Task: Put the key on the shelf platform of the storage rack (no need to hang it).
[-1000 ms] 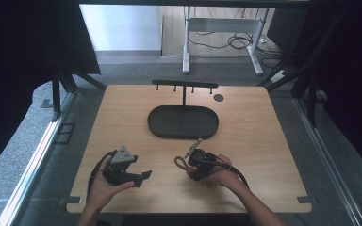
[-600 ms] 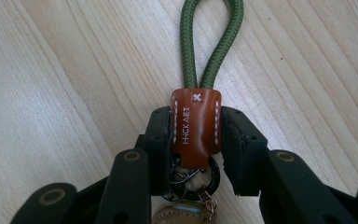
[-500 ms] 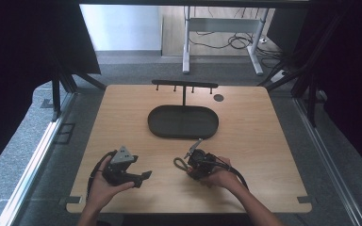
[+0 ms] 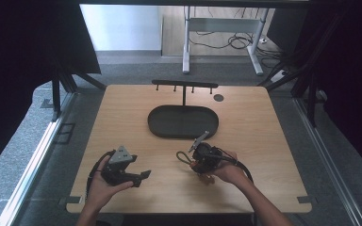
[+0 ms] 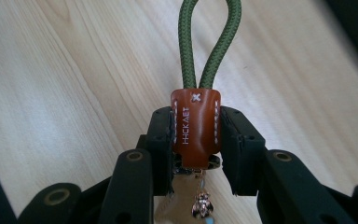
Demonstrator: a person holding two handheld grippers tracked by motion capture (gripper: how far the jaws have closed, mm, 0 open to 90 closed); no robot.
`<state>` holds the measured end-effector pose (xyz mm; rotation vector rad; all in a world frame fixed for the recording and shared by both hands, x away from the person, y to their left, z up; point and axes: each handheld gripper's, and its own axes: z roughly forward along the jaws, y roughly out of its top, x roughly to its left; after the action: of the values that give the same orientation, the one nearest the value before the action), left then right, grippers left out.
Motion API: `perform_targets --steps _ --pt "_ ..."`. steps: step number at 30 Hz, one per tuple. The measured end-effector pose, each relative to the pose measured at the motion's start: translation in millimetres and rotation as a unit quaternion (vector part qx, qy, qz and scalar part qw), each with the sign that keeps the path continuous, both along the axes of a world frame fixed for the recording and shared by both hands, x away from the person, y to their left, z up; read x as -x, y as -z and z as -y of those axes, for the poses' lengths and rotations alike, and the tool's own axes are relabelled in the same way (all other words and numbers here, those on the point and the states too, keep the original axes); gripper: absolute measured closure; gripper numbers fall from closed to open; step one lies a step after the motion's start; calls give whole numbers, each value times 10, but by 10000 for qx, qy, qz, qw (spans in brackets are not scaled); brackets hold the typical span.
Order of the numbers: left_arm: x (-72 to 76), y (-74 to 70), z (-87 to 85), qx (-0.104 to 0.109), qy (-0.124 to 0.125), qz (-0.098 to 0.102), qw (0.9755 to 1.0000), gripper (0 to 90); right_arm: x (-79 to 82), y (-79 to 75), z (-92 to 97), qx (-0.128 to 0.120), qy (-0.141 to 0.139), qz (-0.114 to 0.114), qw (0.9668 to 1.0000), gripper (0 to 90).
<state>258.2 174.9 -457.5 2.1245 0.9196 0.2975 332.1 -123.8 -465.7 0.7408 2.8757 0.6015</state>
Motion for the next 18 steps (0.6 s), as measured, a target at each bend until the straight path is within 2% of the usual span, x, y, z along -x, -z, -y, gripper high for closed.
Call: perform_targets --steps 7,18 --pt "10 -16 -2 14 -4 29 10000 226 -9 -284 77 -111 113 239 9996 659" --pt "-1 -12 -21 12 -19 37 10000 227 -68 -436 60 -93 81 341 9993 660"
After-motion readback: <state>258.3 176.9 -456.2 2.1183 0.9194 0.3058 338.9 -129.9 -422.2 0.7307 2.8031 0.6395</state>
